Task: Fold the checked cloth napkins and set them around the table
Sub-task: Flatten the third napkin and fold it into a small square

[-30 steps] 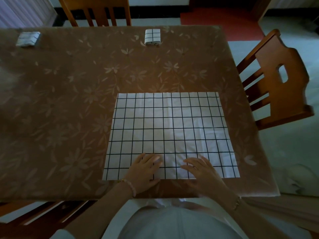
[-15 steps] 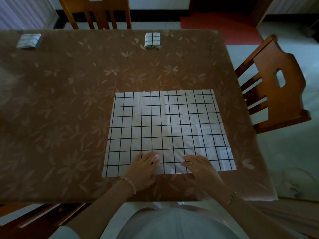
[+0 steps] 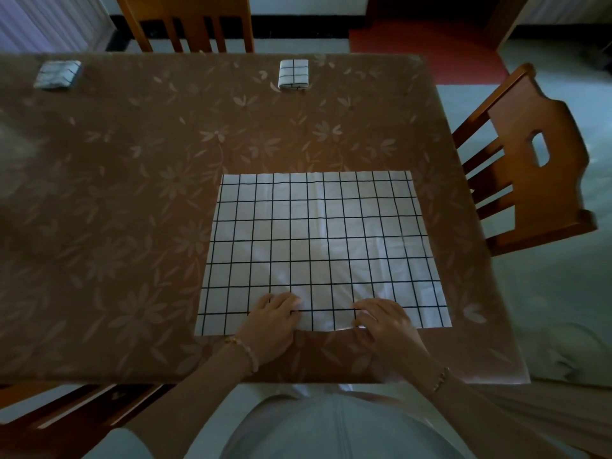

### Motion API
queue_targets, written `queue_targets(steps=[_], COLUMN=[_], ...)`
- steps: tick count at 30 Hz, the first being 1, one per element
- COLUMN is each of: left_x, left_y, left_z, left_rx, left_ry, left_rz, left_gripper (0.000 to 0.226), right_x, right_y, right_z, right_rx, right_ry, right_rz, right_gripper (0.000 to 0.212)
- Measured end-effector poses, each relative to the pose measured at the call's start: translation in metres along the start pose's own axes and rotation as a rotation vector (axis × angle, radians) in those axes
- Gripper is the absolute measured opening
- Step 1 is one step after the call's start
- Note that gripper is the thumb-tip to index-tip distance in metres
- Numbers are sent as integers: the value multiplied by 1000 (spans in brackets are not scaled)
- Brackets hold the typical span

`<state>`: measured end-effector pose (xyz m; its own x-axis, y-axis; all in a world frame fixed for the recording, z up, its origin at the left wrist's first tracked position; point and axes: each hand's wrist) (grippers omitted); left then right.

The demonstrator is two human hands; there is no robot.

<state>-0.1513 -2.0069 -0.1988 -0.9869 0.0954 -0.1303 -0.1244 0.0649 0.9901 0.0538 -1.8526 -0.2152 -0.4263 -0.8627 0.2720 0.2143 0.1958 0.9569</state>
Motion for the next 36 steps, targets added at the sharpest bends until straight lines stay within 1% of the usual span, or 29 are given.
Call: queue_targets(steps=[2, 4, 5, 7, 9, 11, 12, 13, 14, 15, 17, 20, 23, 26, 31, 34, 36], left_x=[0, 2, 3, 4, 7, 8, 9, 9, 10, 10, 10, 15, 23, 35, 57, 65, 64], left_y=[3, 5, 7, 12, 16, 16, 14, 12, 10, 9, 5, 0, 3, 6, 7, 6, 14], left_z=[1, -1, -1, -1, -1, -2, -3, -5, -8, -11, -17, -24, -29, -40, -69, -76, -70], left_rx=[-3, -38, -47, -26, 11, 24, 31, 59, 87, 99, 107, 80, 40, 18, 59, 108, 79], left_ry=[7, 26, 41, 71, 118, 118, 93, 72, 66, 64, 49, 77, 83, 77, 130, 96, 176], left_rz=[-34, -90, -132, -217, -289, -251, -196, -135, -80, -42, -8, 8, 19, 56, 67, 79, 3], left_gripper=[32, 26, 27, 29, 28, 30, 36, 43, 47, 49, 52, 65, 61, 57, 47, 41, 33], right_x=[-1, -2, -3, -1, 1, 4, 5, 6, 7, 6, 6, 3, 0, -7, -26, -32, -35], right_y=[0, 0, 0, 1, 2, 6, 8, 11, 13, 14, 16, 15, 16, 17, 23, 31, 34], right_z=[-1, -1, -2, -3, -2, 0, 1, 3, 4, 4, 5, 2, 2, 1, -7, -7, -3], right_rx=[3, 40, 49, 52, 29, -13, -29, -24, -18, -9, 22, 58, 77, 79, 106, 133, 152], right_ry=[-2, -33, -38, -31, -35, -93, -122, -158, -176, -183, -181, -193, -188, -175, -140, -194, -241], right_rz=[9, 34, 37, 37, 50, 86, 107, 136, 146, 145, 129, 111, 93, 44, -34, 9, 72], right_gripper=[6, 21, 25, 26, 21, 13, 5, 9, 19, 24, 26, 23, 21, 25, 26, 20, 10])
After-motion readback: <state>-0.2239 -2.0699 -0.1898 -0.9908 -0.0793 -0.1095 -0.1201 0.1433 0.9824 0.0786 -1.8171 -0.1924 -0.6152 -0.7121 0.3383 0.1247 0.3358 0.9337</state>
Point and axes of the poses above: each hand's wrist, its own z-axis towards the middle knuckle, its own y-axis out of the back of the hand, x = y × z, and after that the axes turned 8 degrees about -y, right-handed
